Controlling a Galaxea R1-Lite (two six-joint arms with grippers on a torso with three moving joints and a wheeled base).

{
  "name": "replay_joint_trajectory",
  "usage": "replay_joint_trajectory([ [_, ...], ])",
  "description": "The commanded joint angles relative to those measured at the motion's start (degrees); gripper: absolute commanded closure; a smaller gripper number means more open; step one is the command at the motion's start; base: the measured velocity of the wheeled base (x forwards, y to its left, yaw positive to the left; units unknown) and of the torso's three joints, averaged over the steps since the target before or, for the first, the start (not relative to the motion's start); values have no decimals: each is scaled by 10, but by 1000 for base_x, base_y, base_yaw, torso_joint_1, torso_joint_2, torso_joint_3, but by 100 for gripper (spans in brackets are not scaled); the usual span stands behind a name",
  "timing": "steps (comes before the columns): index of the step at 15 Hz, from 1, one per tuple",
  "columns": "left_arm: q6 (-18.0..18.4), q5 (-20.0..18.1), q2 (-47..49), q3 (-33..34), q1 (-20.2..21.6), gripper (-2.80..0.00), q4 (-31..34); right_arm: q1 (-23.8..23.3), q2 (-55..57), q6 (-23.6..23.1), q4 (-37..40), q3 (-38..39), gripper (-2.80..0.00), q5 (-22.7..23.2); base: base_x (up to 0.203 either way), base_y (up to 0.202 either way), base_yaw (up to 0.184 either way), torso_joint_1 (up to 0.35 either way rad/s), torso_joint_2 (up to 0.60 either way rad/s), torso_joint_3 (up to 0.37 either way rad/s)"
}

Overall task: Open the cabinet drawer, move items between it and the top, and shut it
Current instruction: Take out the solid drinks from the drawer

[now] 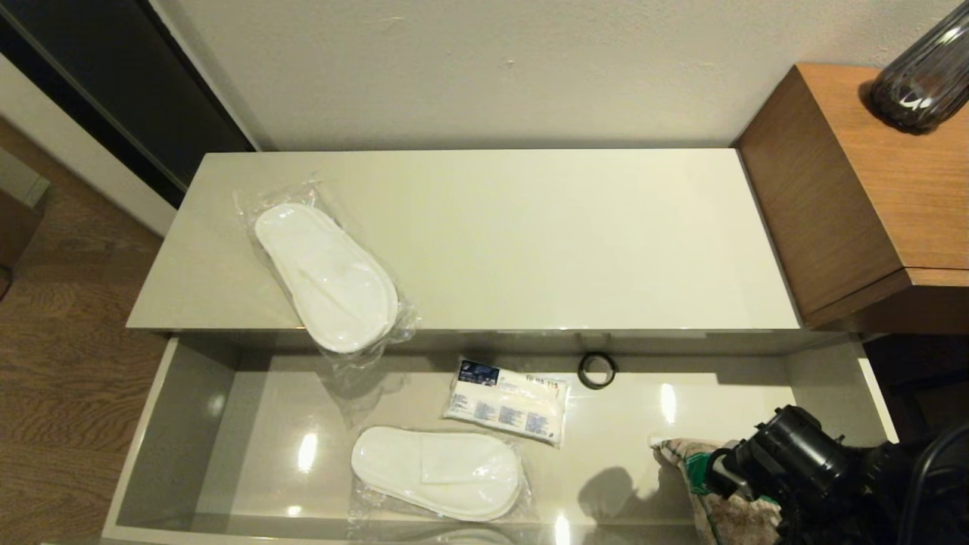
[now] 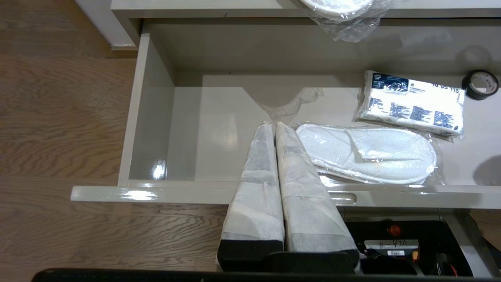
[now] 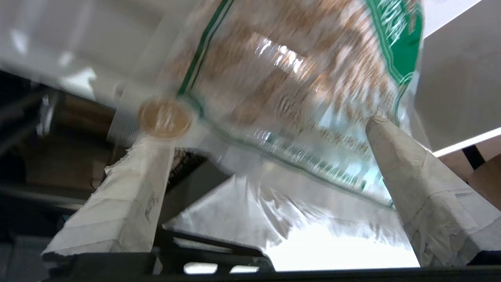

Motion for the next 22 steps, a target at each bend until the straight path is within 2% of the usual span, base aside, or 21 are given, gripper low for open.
replay_joint_trajectory([
  [1,0,0,1,0,1,0,0,-14,14,-1,-15,-7,-280,-1,0,0,0,0,0,0],
  [4,0,0,1,0,0,0,0,-24,22,-6,-59,-4,-280,-3,0,0,0,0,0,0],
  [8,0,0,1,0,0,0,0,-27,20,-8,-60,-1,-280,-5,0,0,0,0,0,0],
  [13,0,0,1,0,1,0,0,-40,-11,-3,-60,17,-280,-39,0,0,0,0,0,0],
  [15,0,0,1,0,0,0,0,-44,-6,0,-62,23,-280,-77,0,0,0,0,0,0],
  [19,0,0,1,0,0,0,0,-48,23,-1,-116,29,-280,-80,0,0,0,0,0,0],
  [22,0,0,1,0,0,0,0,-36,12,-2,-121,45,-280,-77,0,0,0,0,0,0],
])
